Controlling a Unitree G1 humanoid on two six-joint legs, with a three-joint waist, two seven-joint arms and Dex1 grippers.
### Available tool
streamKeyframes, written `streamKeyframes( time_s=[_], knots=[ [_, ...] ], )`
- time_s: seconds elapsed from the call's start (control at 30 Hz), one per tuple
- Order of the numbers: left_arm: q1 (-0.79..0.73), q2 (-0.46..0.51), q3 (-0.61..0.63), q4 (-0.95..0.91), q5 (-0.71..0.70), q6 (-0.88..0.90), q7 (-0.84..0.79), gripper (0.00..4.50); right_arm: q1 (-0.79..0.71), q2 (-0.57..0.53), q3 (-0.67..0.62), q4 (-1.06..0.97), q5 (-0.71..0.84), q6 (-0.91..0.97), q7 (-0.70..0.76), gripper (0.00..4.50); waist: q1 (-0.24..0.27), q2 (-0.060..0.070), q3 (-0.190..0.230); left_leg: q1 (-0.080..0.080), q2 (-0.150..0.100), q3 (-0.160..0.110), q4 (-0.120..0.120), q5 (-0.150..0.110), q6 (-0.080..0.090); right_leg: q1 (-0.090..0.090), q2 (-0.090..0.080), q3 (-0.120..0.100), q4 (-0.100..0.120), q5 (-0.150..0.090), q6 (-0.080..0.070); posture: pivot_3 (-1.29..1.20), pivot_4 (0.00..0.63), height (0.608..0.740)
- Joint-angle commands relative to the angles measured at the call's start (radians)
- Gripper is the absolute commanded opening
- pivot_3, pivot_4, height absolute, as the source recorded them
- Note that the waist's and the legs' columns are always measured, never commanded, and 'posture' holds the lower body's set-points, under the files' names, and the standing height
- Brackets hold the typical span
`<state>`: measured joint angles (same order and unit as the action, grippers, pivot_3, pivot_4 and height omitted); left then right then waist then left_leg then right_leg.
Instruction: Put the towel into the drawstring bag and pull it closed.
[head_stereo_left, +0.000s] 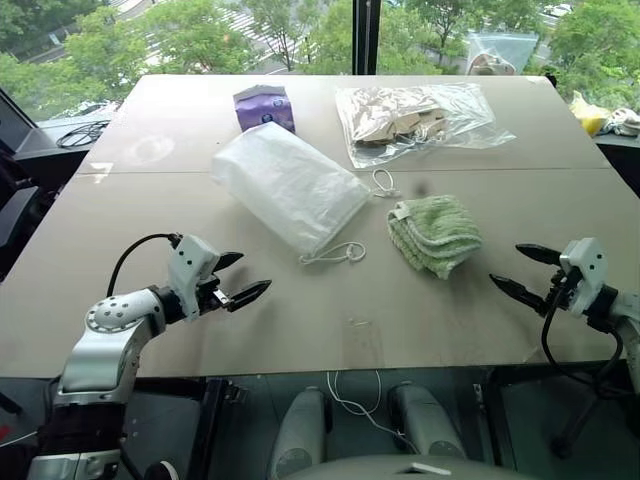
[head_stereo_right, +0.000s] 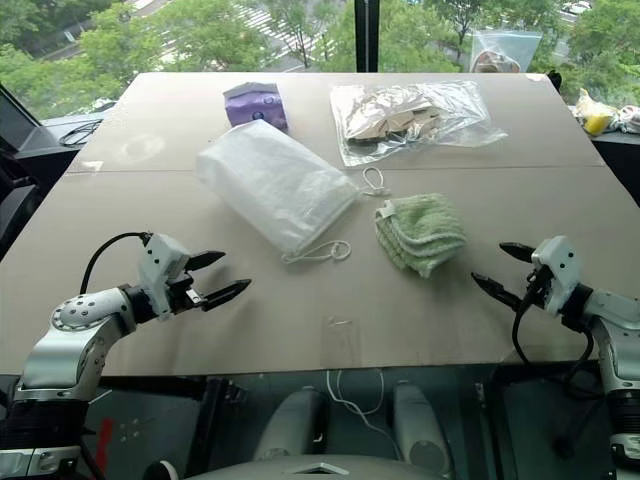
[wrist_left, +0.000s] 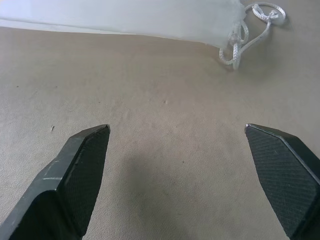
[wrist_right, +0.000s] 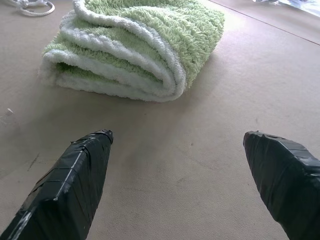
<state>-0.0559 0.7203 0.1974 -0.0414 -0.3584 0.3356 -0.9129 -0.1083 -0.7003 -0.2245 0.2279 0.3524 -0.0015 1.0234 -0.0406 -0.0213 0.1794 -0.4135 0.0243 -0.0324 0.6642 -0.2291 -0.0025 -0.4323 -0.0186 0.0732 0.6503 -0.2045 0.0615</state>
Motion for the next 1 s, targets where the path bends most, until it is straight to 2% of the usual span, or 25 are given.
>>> streamKeyframes(
  time_s=[0.03,0.33,0.7,0.77,0.9,1.0],
  knots=[
    [-0.035,0.011,0.013,0.019,-0.014,-0.023,-0.020,4.44,-0.003,0.008,-0.027,-0.021,0.028,-0.009,0.000,4.50,0.000,0.000,0.000,0.000,0.000,0.000,0.000,0.000,0.000,0.000,0.000,0.000,0.000,0.000,0.000,0.00,0.150,0.740],
    [-0.099,-0.006,-0.019,0.058,-0.004,-0.022,-0.041,4.44,0.026,0.013,-0.041,-0.061,0.062,0.015,0.002,4.50,-0.002,0.000,0.000,0.000,0.000,0.001,0.000,0.000,0.000,0.000,0.000,0.000,-0.001,0.000,0.000,0.00,0.150,0.740],
    [-0.060,-0.009,-0.006,0.015,-0.018,-0.010,-0.040,4.44,0.021,0.000,-0.042,-0.067,0.077,0.029,0.019,4.50,-0.001,0.000,0.000,0.000,0.000,0.000,-0.001,0.000,0.000,0.000,0.000,0.000,-0.001,0.000,0.000,0.00,0.150,0.740],
    [-0.035,0.009,0.001,-0.028,-0.048,0.016,-0.073,4.44,0.034,-0.008,-0.050,-0.103,0.114,0.047,0.059,4.50,-0.001,0.000,0.000,0.000,0.000,0.000,-0.001,0.000,0.000,0.000,0.000,0.000,-0.001,0.000,0.000,0.00,0.150,0.740],
    [0.012,0.067,0.065,-0.189,-0.215,0.164,-0.149,4.44,0.071,-0.042,-0.086,-0.252,0.245,0.144,0.124,4.50,-0.001,0.000,0.001,-0.001,0.000,0.000,-0.001,0.000,0.000,0.000,0.000,0.000,-0.001,0.000,0.000,0.00,0.150,0.740],
    [-0.021,0.065,0.029,-0.248,-0.197,0.182,-0.092,4.44,0.079,-0.060,-0.101,-0.355,0.348,0.243,0.139,4.50,0.002,0.001,0.001,0.000,0.001,0.000,-0.001,0.000,0.000,0.000,0.000,0.000,-0.001,0.000,0.000,0.00,0.150,0.740]
  ],
)
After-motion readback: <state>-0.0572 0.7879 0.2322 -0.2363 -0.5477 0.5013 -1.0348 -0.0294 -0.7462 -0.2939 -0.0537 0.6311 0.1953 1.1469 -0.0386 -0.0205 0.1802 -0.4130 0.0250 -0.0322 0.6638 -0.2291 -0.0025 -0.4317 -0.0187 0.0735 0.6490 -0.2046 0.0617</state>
